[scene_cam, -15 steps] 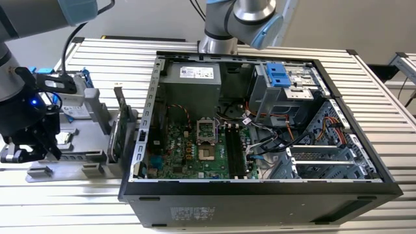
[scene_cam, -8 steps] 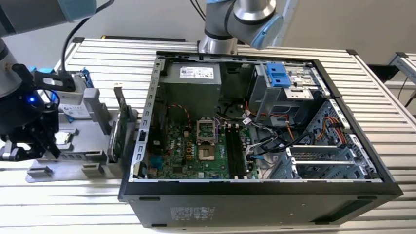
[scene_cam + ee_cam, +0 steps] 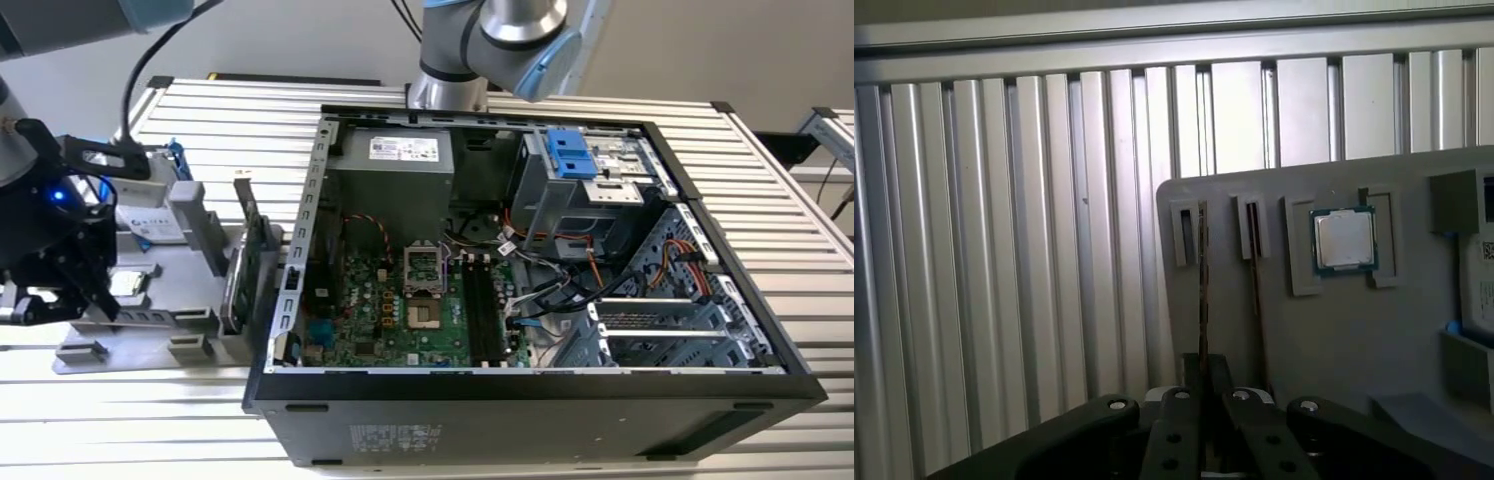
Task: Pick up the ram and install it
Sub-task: 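Pick up the ram and move it above insertion slot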
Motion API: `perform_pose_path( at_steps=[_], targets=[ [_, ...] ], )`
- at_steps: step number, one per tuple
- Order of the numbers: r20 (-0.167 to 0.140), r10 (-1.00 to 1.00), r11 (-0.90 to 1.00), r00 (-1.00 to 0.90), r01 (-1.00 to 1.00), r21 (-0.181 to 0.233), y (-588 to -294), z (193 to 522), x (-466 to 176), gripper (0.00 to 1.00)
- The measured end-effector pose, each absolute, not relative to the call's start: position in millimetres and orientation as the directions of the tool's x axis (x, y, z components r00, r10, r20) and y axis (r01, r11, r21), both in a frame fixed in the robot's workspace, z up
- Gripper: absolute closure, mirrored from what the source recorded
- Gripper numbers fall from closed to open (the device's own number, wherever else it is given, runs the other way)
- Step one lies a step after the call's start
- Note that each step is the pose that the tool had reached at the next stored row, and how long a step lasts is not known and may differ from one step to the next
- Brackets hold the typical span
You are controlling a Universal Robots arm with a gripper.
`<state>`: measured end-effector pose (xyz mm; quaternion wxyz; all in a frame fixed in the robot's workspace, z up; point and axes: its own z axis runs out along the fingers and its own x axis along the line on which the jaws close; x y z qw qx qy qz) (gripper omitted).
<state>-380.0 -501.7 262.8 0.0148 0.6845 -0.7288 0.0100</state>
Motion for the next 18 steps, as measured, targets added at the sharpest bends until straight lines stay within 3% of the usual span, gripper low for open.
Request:
perform_pose_path(
  at_steps=[18],
  targets=[
    [0.035, -0.997, 0.063, -0.062, -0.998, 0.006, -502, 281, -380, 1.00]
  ],
)
